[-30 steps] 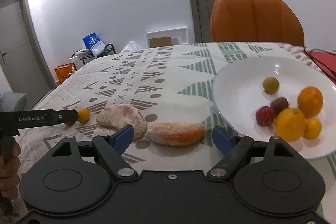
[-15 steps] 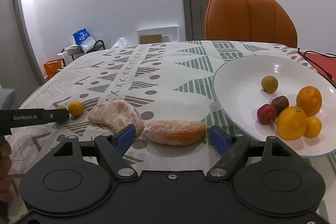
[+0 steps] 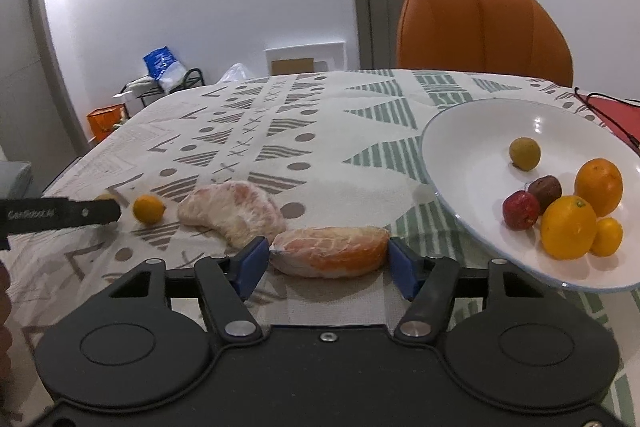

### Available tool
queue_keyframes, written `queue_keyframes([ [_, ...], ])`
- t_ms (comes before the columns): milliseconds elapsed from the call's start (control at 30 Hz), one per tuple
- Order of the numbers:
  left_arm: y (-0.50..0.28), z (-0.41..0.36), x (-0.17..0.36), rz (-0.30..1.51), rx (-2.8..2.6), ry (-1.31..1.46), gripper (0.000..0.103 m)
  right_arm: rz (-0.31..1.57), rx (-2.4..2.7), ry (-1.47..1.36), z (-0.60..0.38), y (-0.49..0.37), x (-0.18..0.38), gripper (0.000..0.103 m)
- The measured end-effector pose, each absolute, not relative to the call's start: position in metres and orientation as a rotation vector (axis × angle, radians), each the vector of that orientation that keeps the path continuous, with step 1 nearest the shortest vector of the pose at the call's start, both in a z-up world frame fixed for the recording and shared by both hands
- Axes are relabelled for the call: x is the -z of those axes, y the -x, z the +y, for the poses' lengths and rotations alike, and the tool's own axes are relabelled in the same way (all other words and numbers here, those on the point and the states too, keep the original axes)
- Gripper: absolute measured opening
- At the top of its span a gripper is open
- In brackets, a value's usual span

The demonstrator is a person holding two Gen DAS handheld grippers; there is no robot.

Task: Organize fruits
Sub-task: 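Grasp a green-yellow fruit with the left tool while the right tool grasps a peeled orange segment, then lower both held fruits into the bowl and open both tools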

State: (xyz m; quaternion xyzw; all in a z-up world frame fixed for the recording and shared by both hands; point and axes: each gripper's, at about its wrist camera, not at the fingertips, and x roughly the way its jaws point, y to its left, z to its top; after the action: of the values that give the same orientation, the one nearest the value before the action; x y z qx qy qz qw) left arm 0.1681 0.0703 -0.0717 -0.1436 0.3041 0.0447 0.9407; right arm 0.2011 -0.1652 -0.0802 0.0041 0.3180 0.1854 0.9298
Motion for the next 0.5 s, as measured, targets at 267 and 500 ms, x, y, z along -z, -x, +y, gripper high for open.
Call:
queue_keyframes([
  [267, -0.162, 0.059, 0.065, 0.616, -0.064, 0.279, 0.023, 0.634, -0.418, -0.042, -0.174, -0.186, 0.073, 0.061],
  [500, -0.158, 0.044, 0.055, 0.594, -0.043, 0.259, 0.023, 0.590, -0.446, -0.070, -0.183, -0.178, 0.059, 0.061],
])
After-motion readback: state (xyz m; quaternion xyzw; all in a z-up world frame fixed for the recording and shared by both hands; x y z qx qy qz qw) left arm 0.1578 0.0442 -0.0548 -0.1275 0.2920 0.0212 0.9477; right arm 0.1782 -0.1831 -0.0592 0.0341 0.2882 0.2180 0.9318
